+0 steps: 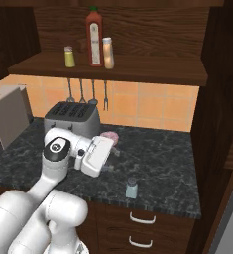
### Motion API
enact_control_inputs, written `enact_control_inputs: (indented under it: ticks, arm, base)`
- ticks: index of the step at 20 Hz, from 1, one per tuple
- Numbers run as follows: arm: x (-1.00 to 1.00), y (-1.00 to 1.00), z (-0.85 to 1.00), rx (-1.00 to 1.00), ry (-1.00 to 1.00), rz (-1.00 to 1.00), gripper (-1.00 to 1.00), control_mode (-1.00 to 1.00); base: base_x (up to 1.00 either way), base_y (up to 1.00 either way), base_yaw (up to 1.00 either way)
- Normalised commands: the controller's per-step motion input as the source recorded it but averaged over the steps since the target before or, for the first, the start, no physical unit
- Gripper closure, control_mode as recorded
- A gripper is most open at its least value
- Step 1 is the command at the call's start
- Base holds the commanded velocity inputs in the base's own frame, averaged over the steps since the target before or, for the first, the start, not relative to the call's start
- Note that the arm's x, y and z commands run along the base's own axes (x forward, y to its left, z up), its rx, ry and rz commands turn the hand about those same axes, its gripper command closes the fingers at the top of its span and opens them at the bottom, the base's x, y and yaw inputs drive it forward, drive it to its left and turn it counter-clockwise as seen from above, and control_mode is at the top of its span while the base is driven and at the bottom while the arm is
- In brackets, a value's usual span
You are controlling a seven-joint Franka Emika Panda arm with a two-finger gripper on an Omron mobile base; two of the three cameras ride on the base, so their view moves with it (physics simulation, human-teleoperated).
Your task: Put the shaker and condiment bottle from the counter next to their counterparts in the cabinet.
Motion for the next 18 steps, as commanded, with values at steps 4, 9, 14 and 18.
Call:
enact_control_inputs:
  ticks: [4, 9, 14, 18]
  arm:
    - [0.0, -0.16, -0.7, 0.08, 0.0, -0.03, -1.0, -1.0]
    - [0.0, -0.21, -0.82, 0.11, 0.0, -0.05, -1.0, -1.0]
    - [0.0, -0.04, -0.12, 0.04, 0.0, -0.01, -1.0, -1.0]
    - [0.15, 0.0, -0.29, 0.0, -0.06, 0.13, -1.0, -1.0]
  base:
    - [0.0, 0.0, 0.0]
    - [0.0, 0.0, 0.0]
    - [0.0, 0.0, 0.0]
    - [0.0, 0.0, 0.0]
